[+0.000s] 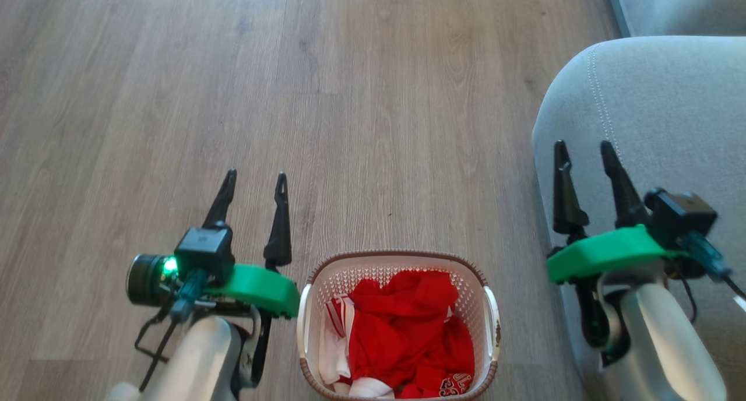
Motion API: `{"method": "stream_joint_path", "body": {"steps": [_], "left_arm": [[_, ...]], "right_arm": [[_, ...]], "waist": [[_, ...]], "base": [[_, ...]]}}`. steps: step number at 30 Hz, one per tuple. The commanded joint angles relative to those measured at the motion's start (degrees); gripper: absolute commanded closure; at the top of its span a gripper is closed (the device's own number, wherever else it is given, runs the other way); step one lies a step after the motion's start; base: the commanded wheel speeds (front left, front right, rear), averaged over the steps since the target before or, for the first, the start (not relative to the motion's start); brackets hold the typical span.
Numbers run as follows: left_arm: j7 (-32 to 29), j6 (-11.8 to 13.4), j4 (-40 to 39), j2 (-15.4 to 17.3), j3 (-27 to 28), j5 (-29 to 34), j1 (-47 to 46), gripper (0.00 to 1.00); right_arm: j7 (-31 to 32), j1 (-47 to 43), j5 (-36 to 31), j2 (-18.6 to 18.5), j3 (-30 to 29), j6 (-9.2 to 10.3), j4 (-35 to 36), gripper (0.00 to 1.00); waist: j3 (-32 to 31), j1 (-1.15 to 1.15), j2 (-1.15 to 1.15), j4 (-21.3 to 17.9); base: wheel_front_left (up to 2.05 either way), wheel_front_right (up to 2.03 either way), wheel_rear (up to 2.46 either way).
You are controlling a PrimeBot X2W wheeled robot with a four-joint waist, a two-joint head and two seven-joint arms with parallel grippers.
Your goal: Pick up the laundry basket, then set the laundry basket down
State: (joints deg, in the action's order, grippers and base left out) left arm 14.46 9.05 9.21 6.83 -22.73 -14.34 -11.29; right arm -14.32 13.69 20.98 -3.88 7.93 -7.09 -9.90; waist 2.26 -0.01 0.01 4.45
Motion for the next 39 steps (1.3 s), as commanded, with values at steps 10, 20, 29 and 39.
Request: {"method": "stream_joint_path", "body": {"steps": [10, 20, 29, 39], "left_arm": [[0.53, -6.96, -0.98, -3.54, 8.16, 4.92, 5.46, 0.00], [0.53, -9.61, -0.53, -3.93, 10.23, 1.09, 7.31, 0.00], [0.53, -9.89, -1.40, -3.94, 9.46, 1.14, 6.90, 0.00], [0.53, -10.37, -0.86, -3.95, 9.20, 0.13, 7.24, 0.00]], "right_arm": [[-0.67, -7.43, -1.55, 0.98, -1.12, -0.40, 5.16, 0.00], [-0.68, -9.22, -2.19, 1.00, 0.07, -0.40, 4.05, 0.00], [-0.68, -8.95, -2.15, 1.00, 0.29, -0.40, 4.26, 0.00], [-0.68, -8.75, -2.07, 1.00, 0.59, -0.40, 4.20, 0.00]], "waist": [[-0.46, 0.01, -0.01, -0.59], [-0.63, 0.01, -0.01, -0.96], [-0.54, 0.01, -0.01, -0.70], [-0.70, 0.01, -0.01, -0.94]], "base": [[0.00, 0.00, 0.00], [0.00, 0.00, 0.00], [0.00, 0.00, 0.00], [0.00, 0.00, 0.00]]}}
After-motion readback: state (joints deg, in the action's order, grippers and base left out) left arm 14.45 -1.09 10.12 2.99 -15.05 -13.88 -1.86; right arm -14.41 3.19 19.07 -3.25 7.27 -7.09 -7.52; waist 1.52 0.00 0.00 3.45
